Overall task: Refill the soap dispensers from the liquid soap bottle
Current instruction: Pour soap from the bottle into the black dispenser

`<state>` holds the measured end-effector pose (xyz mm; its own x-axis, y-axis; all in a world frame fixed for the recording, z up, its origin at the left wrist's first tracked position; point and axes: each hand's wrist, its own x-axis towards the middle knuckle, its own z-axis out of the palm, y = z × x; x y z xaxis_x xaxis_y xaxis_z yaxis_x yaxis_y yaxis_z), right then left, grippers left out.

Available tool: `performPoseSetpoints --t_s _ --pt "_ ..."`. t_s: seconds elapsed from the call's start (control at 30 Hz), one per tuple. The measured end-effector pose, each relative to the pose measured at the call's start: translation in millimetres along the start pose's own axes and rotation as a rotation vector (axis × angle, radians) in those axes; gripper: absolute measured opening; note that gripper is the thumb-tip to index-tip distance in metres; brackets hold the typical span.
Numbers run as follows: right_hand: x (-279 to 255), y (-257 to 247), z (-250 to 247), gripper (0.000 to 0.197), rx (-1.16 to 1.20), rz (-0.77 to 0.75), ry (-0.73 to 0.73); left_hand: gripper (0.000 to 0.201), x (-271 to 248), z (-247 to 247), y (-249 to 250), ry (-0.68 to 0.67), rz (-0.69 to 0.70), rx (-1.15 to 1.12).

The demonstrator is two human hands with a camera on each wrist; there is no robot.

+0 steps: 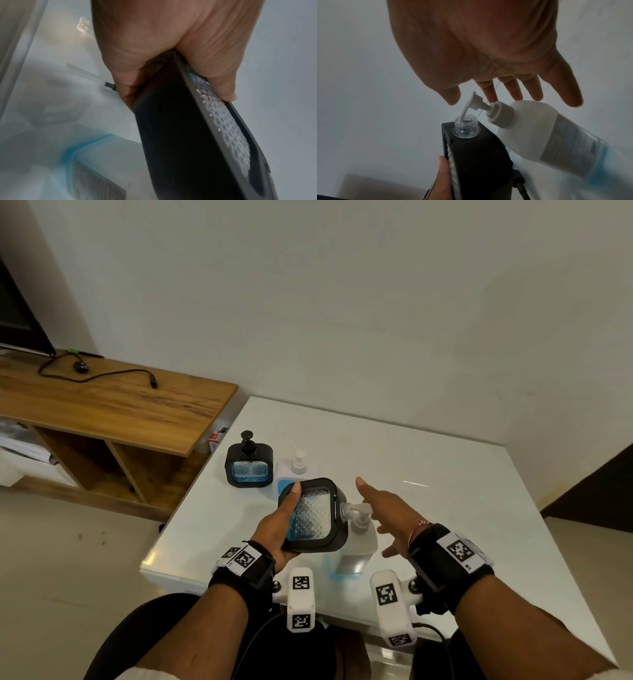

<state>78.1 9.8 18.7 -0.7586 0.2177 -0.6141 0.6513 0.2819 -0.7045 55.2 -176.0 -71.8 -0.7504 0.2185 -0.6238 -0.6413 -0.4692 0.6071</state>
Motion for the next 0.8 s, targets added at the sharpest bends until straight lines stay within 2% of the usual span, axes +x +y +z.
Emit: performPoseSetpoints --t_s 0.07,0.13,0.2,0.37,0.47,0.57,0.8 --pt "1 4 0 0.058 0.014 0.051 -0.065 0.084 0 0 0 0.007 0.002 0.000" --pt "4 7 0 0.066 0.053 0.084 -0.128 0.085 1 -1 -1 0.010 0.001 0.001" --pt "8 10 3 0.065 0.126 0.109 -0.150 0.087 3 -1 -1 0.016 -0.002 -0.003" --pt "17 16 6 0.061 0.263 0.100 -0.231 0.080 4 -2 -1 0.029 -0.013 -0.028" --pt "20 20 8 0.080 0.279 0.088 -0.285 0.077 3 0 -1 0.033 -0.018 -0.040" --pt "23 23 11 0.103 0.285 0.088 -0.266 0.077 3 3 -1 0.037 -0.028 -0.041" --pt "20 24 7 0.097 0.296 0.046 -0.293 0.077 0 3 -3 0.019 -0.041 -0.037"
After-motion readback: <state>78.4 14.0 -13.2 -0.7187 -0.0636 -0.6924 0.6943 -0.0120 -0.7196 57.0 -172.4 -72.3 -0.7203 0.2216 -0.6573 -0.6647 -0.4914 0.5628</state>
